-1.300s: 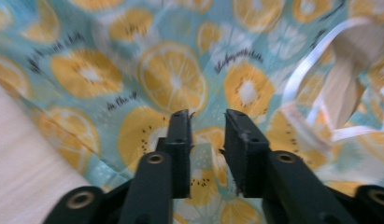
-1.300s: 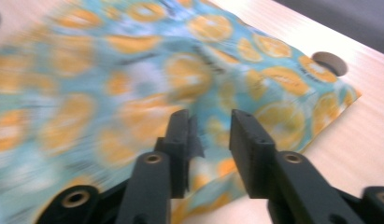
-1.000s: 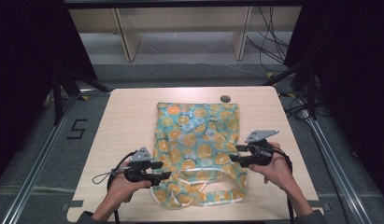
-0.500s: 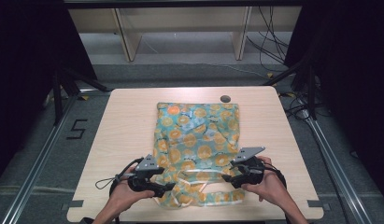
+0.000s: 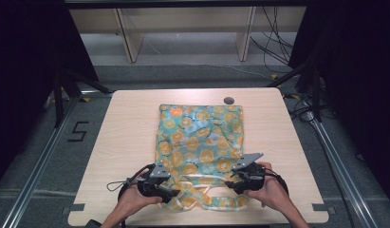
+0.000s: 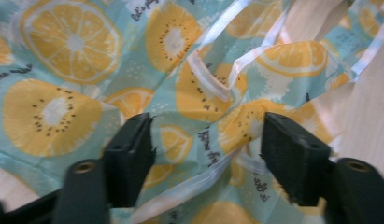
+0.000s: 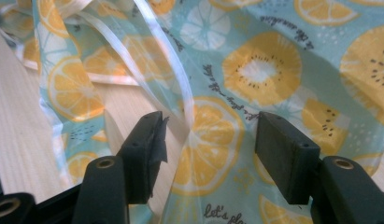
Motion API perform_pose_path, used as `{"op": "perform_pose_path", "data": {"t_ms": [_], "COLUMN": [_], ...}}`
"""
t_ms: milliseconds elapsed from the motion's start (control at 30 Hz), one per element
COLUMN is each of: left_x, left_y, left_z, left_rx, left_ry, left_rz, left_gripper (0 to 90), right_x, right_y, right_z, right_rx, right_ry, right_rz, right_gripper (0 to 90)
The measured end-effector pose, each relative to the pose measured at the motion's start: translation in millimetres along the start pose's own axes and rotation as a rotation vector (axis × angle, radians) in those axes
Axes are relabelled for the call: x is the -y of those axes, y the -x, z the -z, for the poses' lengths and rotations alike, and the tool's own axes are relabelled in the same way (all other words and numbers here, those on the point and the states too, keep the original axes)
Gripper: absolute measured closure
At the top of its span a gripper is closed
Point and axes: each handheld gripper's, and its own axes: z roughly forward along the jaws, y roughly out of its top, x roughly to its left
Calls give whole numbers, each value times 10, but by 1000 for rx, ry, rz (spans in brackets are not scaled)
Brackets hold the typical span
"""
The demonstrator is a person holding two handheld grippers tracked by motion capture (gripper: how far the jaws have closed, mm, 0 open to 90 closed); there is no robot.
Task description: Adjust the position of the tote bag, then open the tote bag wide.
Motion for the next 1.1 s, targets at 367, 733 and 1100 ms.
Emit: {"op": "perform_pose_path", "data": {"t_ms": [367,733,1100], "left_x": [-59,-368,-696], "left_y": [-65,-399,-1172], "left_z": [44,270,167], "left_rx": [-93,-121,-225], "left_ry": [9,186,307], "left_rz": [-127,-24,181], "left_gripper": [873,890,892], "right_x": [20,-328,-985], "right_y": [29,314,883], "right_z": [-9,183,159], "right_rx": [34,82,204], "right_ry": [14,165,252], "right_rz": [43,27,-39], "right_gripper": [880,900,900]}}
